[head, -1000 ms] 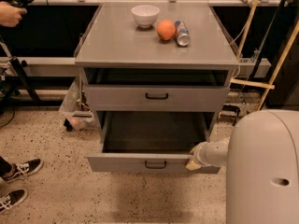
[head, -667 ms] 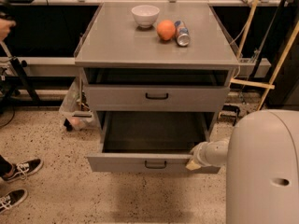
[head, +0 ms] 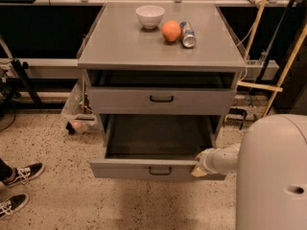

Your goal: Open middle drawer

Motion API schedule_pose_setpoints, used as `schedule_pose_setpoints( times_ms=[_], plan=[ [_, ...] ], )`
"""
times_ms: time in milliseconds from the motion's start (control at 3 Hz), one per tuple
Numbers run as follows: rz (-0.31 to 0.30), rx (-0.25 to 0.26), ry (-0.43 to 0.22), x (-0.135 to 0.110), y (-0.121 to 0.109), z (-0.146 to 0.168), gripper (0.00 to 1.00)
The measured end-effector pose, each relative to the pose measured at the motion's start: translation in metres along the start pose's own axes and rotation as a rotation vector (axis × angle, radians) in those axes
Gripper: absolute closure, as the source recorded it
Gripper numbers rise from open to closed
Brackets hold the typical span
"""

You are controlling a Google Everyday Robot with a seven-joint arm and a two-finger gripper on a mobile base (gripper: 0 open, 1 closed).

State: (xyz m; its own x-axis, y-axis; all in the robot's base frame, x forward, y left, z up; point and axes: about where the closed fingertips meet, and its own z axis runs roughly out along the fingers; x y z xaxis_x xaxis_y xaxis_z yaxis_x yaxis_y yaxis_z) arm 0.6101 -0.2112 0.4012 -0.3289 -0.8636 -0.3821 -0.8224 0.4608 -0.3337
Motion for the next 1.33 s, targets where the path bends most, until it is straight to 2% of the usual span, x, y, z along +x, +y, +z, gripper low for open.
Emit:
schedule_pose_setpoints(
  times_ms=[1000,1333],
  plan=[
    [0.008,0.002,-0.010,0.005,0.007,-0.007,1.00],
    [0.042,0.000,0.005,0.016,0.013,-0.010,1.00]
  ],
)
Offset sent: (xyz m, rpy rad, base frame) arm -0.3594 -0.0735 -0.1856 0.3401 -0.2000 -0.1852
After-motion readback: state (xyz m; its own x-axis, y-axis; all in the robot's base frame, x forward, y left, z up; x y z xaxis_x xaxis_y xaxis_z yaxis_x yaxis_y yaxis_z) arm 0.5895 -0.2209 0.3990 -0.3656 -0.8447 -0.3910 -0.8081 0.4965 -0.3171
